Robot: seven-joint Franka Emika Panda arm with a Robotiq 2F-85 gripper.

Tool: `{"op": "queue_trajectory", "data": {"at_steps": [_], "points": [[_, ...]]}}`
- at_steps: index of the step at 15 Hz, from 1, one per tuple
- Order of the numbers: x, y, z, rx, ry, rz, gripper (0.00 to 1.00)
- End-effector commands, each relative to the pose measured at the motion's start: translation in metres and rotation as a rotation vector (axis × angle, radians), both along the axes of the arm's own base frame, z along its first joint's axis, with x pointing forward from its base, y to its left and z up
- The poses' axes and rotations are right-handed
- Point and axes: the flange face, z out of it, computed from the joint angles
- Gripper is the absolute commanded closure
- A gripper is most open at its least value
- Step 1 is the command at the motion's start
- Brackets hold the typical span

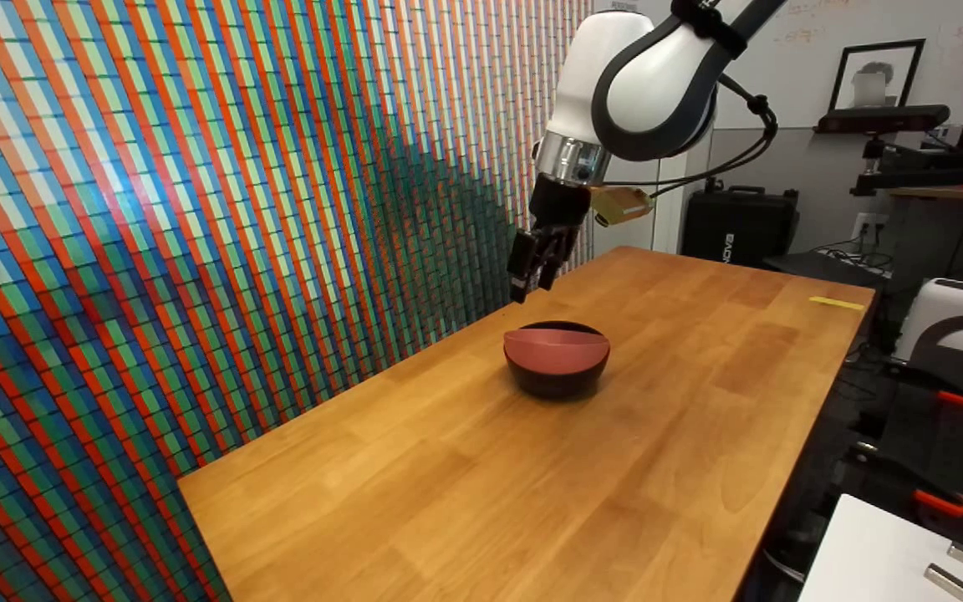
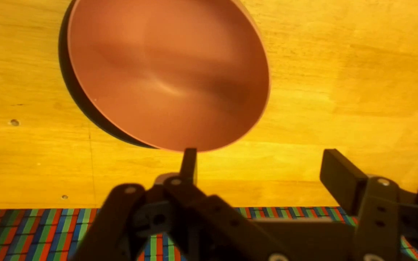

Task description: Put the pink bowl inside the black bowl

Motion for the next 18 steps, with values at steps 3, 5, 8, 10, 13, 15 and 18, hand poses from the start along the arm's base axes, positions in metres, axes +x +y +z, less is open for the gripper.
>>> {"op": "queue_trajectory", "data": {"at_steps": [3,5,8,10,13,15,18], "points": [[0.003,-0.032,0.034,-0.018,-0.027,-0.045,0.0],[0.006,-0.044,0.05,-0.019,-0.018,-0.067,0.0],[0.007,-0.06,0.078,-0.011,0.029,-0.099,0.0],[0.007,-0.072,0.096,-0.005,0.067,-0.122,0.0],[0.005,-0.093,0.125,0.001,0.095,-0.156,0.0],[0.005,-0.11,0.144,-0.003,0.087,-0.179,0.0],[0.005,-0.136,0.171,-0.011,0.083,-0.222,0.0]]}}
